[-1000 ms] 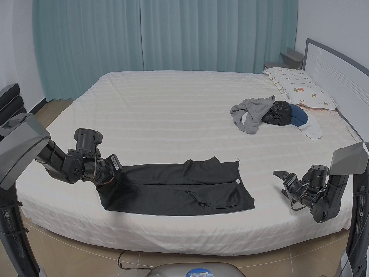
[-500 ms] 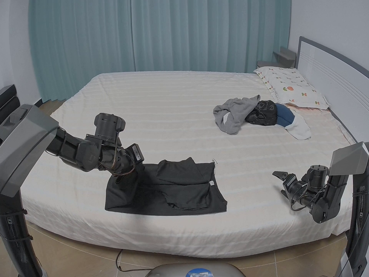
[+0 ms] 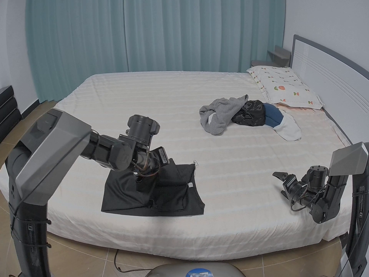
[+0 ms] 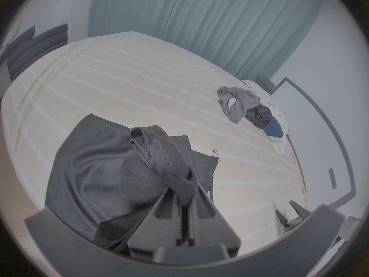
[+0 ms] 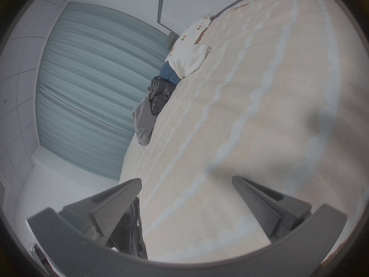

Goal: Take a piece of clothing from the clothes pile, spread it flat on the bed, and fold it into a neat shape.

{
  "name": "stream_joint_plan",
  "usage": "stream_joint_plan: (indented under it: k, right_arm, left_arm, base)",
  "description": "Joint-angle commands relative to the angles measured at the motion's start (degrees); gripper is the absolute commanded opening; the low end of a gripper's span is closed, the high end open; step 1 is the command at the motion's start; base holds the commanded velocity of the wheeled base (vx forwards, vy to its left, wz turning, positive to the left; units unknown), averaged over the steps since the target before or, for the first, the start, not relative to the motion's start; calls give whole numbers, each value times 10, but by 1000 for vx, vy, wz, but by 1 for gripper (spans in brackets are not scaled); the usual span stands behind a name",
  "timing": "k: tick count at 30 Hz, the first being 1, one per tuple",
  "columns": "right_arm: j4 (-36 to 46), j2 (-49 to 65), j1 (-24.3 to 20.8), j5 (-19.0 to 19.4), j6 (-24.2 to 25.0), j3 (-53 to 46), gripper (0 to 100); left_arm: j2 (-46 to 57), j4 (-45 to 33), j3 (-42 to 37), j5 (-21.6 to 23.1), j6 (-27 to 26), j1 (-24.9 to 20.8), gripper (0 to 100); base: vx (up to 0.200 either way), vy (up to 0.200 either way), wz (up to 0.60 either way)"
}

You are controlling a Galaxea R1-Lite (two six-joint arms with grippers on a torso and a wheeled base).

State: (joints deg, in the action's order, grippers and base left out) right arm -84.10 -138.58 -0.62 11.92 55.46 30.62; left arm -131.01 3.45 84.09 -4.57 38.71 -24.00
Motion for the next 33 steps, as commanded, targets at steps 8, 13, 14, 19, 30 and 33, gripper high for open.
stream_joint_plan:
  k: [8, 13, 14, 19, 30, 33]
  right_arm:
    - [0, -5, -4, 0, -1, 1, 100]
    - [0, -5, -4, 0, -1, 1, 100]
    - [0, -5, -4, 0, -1, 1, 100]
    - [0, -5, -4, 0, -1, 1, 100]
    - [0, -5, -5, 0, -1, -1, 100]
    - [1, -5, -6, 0, -1, -2, 100]
  left_arm:
    - [-74, -48, 97, -28, 21, -55, 0]
    - [-88, -79, 137, -38, 38, -68, 100]
    - [-89, -82, 137, -37, 45, -71, 100]
    - [-86, -84, 134, -40, 47, -80, 100]
    - [-36, -100, 91, -30, 109, -52, 100]
    - [-23, -100, 67, -23, 110, -36, 100]
  base:
    - [0, 0, 0]
    - [0, 0, 0]
    - [0, 0, 0]
    - [0, 0, 0]
    - [0, 0, 0]
    - [0, 0, 0]
